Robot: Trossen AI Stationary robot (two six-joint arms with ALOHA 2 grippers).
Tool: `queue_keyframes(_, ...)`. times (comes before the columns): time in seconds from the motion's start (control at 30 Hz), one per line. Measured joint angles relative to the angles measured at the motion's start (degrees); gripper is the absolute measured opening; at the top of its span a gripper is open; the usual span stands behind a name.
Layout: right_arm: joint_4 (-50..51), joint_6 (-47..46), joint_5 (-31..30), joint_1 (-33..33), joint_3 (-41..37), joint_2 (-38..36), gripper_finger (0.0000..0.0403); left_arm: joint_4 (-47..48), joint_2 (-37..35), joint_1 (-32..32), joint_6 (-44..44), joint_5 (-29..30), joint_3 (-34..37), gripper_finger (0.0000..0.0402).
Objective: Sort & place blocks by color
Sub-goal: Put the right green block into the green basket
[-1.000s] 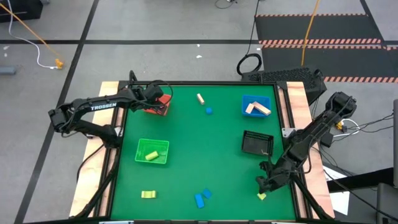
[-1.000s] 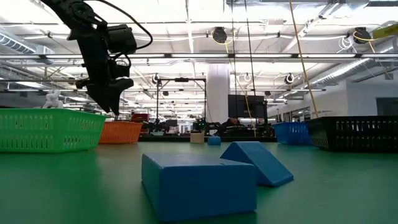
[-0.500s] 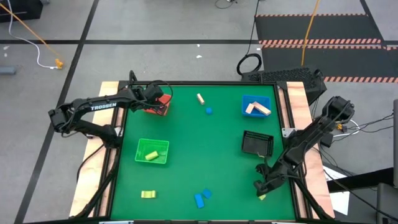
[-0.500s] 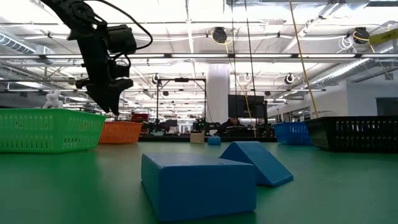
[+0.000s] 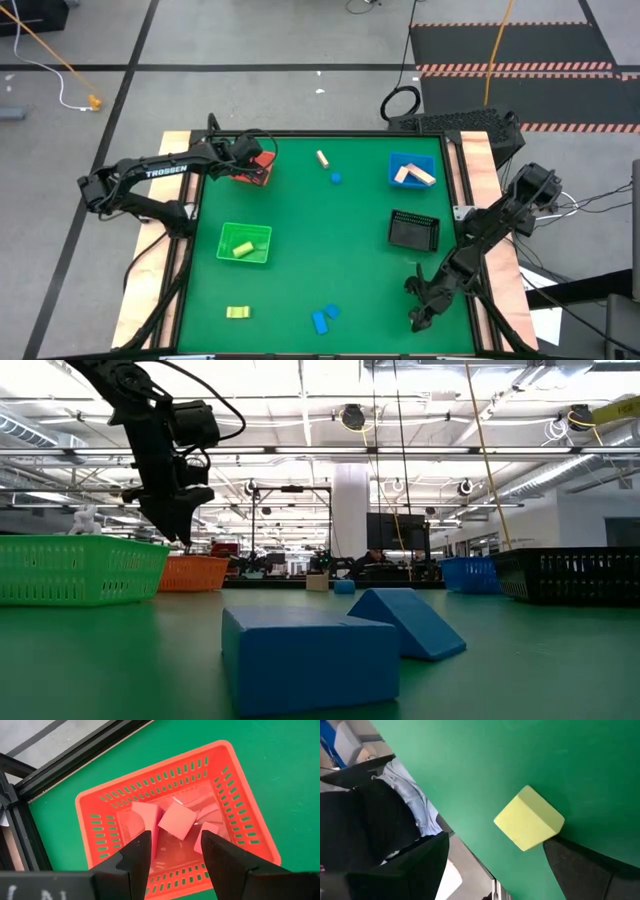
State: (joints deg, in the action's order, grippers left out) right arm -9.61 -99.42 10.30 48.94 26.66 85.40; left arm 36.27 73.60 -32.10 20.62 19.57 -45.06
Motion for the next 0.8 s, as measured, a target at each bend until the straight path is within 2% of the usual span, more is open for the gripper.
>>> queue_keyframes(0.17, -1.6, 4.3, -5.1, 0.2, -0.1, 0.5, 0.0320, 0.0, 0.0, 0.0, 0.0, 0.0, 0.0, 0.0173)
queue_keyframes(0.4, -2.9, 23.0, -13.6, 0.1, -0.1, 0.6, 0.0320, 0.0, 0.0, 0.0, -1.4, 0.0, 0.0, 0.0173)
queue_keyframes(0.53, -3.7, 30.9, -21.5, 0.0, -0.2, 0.7, 0.0320, 0.0, 0.0, 0.0, -1.4, 0.0, 0.0, 0.0173)
queue_keyframes(0.7, -9.3, 43.6, -32.2, -0.1, -0.4, 0.8, 0.0320, 0.0, 0.0, 0.0, -1.4, 0.0, 0.0, 0.0172)
queue_keyframes(0.8, -11.6, 46.8, -33.2, -0.3, -0.5, 0.9, 0.0320, 0.0, 0.0, 0.0, -1.4, 0.0, 0.0, 0.0173)
